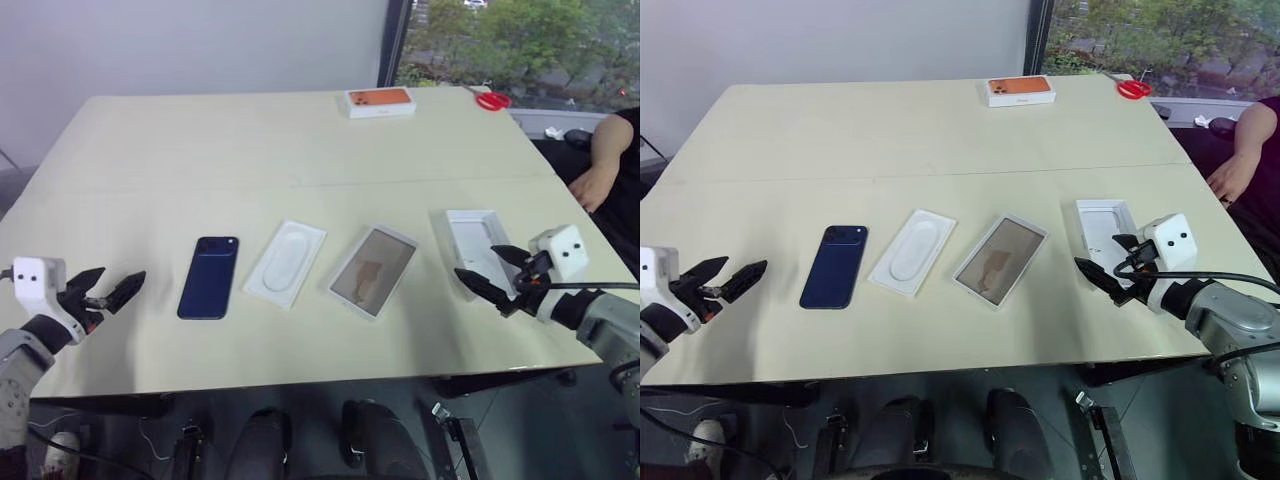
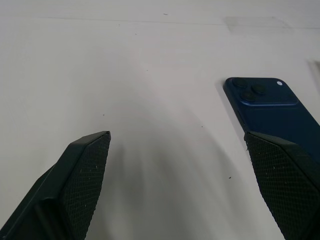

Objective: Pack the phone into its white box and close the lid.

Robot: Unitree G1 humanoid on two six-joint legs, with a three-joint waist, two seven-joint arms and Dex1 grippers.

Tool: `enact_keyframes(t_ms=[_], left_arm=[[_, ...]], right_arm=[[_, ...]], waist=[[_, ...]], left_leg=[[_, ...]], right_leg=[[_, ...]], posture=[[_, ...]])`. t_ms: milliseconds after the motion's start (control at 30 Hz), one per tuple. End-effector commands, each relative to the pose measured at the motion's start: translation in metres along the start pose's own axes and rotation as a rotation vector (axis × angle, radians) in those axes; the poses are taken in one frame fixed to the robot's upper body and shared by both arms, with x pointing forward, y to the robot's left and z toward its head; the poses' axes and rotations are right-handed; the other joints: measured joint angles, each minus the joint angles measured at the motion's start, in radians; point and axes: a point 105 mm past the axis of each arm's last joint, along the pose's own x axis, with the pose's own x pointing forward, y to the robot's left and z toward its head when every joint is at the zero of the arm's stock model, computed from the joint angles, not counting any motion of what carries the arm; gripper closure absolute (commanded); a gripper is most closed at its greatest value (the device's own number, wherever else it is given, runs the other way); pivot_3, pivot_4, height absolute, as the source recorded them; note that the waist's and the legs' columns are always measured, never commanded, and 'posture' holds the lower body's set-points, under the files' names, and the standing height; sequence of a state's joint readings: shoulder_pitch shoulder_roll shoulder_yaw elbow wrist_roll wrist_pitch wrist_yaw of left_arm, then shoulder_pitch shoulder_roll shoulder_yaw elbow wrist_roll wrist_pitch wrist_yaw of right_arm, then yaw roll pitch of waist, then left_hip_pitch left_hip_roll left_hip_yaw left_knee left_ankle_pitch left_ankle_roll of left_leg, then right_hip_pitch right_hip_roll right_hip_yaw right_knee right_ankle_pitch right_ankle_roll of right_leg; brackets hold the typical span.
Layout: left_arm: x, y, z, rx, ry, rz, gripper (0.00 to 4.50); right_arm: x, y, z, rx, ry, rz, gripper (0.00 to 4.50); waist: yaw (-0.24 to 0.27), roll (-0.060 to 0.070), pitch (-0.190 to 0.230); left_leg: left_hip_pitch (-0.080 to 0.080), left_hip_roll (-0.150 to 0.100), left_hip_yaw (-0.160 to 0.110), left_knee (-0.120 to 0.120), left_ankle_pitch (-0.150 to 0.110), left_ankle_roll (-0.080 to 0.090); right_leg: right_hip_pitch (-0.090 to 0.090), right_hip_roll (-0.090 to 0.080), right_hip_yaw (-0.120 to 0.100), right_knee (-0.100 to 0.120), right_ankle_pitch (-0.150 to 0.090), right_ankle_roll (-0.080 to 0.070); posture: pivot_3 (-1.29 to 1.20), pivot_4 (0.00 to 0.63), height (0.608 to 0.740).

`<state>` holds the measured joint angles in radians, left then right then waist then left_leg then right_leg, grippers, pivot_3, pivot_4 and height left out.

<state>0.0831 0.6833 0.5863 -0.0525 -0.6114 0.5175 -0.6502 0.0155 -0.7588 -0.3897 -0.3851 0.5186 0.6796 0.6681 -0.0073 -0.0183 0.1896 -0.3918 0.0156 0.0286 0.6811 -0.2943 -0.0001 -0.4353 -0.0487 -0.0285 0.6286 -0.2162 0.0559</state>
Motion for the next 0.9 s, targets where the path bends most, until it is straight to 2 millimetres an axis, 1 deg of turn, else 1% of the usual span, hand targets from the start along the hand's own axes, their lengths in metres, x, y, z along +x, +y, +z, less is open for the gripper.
enact_keyframes(t_ms=[33,267,400,533,667,767,900], left_arm=[[-0.005,0.001,0.016,0.044,-0.043,0.0,0.0],[0.001,0.0,0.017,0.042,-0.051,-0.012,0.0],[0.003,-0.006,0.018,0.037,-0.058,-0.033,0.0],[0.008,-0.013,0.022,0.026,-0.074,-0.064,0.0],[0.011,-0.019,0.024,0.018,-0.083,-0.082,0.0],[0.018,-0.029,0.025,0.009,-0.077,-0.109,0.0],[0.023,-0.061,0.032,0.02,-0.061,-0.234,0.0]], right_arm=[[-0.002,0.002,0.01,-0.025,-0.036,0.008,0.05],[-0.001,0.003,0.012,-0.032,-0.048,0.014,0.05],[0.002,0.007,0.016,-0.043,-0.065,0.033,0.05],[0.009,0.024,0.027,-0.06,-0.097,0.095,0.05],[0.013,0.029,0.03,-0.073,-0.109,0.111,0.05],[0.02,0.036,0.034,-0.064,-0.131,0.131,0.05],[0.031,0.045,0.037,-0.078,-0.137,0.174,0.05]], waist=[[0.0,0.0,0.0],[-0.001,0.0,0.0],[-0.002,0.0,0.0],[-0.002,0.0,0.0],[-0.001,0.0,0.0],[-0.001,0.0,0.0],[-0.001,0.0,0.0]], left_leg=[[0.0,0.0,0.0,0.0,0.0,0.0],[0.0,0.0,0.0,0.0,0.0,0.0],[0.0,0.0,0.0,0.0,0.0,0.0],[0.0,0.0,0.0,0.0,0.0,0.0],[0.0,0.0,0.0,0.0,0.0,0.0],[0.0,0.0,0.0,0.0,0.0,0.0],[0.0,0.0,0.0,0.0,0.0,0.0]], right_leg=[[0.0,0.0,0.0,0.0,0.0,0.0],[0.0,0.0,0.0,0.0,0.0,0.0],[0.0,0.0,0.0,0.0,0.0,0.0],[0.0,0.0,0.0,0.0,0.0,0.0],[0.0,0.0,0.0,0.0,0.0,0.0],[0.0,0.0,0.0,0.0,0.0,0.0],[0.0,0.0,0.0,0.0,0.0,0.0]], posture=[[0.0,0.15,0.74],[0.0,0.15,0.74],[0.0,0.15,0.74],[0.0,0.15,0.74],[0.0,0.15,0.74],[0.0,0.15,0.74],[0.0,0.15,0.74]])
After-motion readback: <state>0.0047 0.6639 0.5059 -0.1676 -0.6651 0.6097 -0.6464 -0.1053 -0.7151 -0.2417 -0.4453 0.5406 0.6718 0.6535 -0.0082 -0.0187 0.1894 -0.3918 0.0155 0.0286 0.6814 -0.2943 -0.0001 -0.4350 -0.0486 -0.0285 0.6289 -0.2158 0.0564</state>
